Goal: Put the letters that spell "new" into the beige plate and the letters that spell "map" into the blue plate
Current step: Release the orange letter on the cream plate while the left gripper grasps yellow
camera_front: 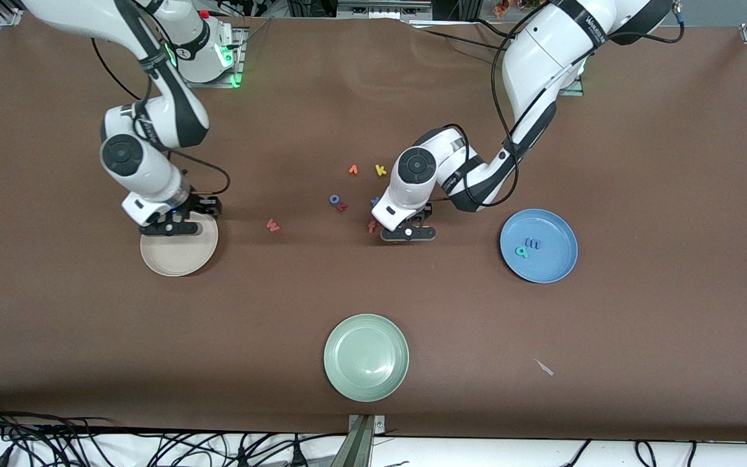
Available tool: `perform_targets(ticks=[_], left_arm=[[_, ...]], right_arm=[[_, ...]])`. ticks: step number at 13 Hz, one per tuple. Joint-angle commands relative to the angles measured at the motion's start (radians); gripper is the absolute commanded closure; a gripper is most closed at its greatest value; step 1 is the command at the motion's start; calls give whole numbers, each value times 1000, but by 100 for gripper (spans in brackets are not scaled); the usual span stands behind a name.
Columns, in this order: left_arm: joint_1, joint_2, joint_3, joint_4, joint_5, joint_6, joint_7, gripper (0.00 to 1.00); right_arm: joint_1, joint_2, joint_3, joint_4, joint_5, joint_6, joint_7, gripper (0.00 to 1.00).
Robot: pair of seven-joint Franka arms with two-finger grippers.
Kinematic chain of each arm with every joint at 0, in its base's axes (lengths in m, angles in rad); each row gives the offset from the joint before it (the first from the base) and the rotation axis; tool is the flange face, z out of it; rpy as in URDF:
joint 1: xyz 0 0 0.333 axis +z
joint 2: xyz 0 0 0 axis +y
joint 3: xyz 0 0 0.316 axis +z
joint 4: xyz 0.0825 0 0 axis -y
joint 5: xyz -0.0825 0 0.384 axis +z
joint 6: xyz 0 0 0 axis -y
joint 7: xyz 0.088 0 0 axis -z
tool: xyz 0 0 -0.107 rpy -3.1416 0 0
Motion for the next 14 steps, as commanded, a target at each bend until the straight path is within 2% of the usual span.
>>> perform_targets(ticks=[1,3,7,10,12,14], left_arm=[[3,9,5,11,-3,13,-34,100],[32,-17,5,9,-1,-19,-8,100],[125,-143,-6,11,-10,-244,279,100],[211,-174,-4,11,-9,-341,508,100],[285,-183,-4,6,-9,-405,714,100],[361,-180,-2,-9,-1,-406,884,98]], right_arm=[[100,84,31,85,11,8,220,22],[144,141,31,103,5,75,305,22],[162,213,31,152,2,121,316,22],[175,250,31,157,1,170,317,22],[175,252,31,152,-4,174,345,32],[175,252,31,143,-7,174,346,52]])
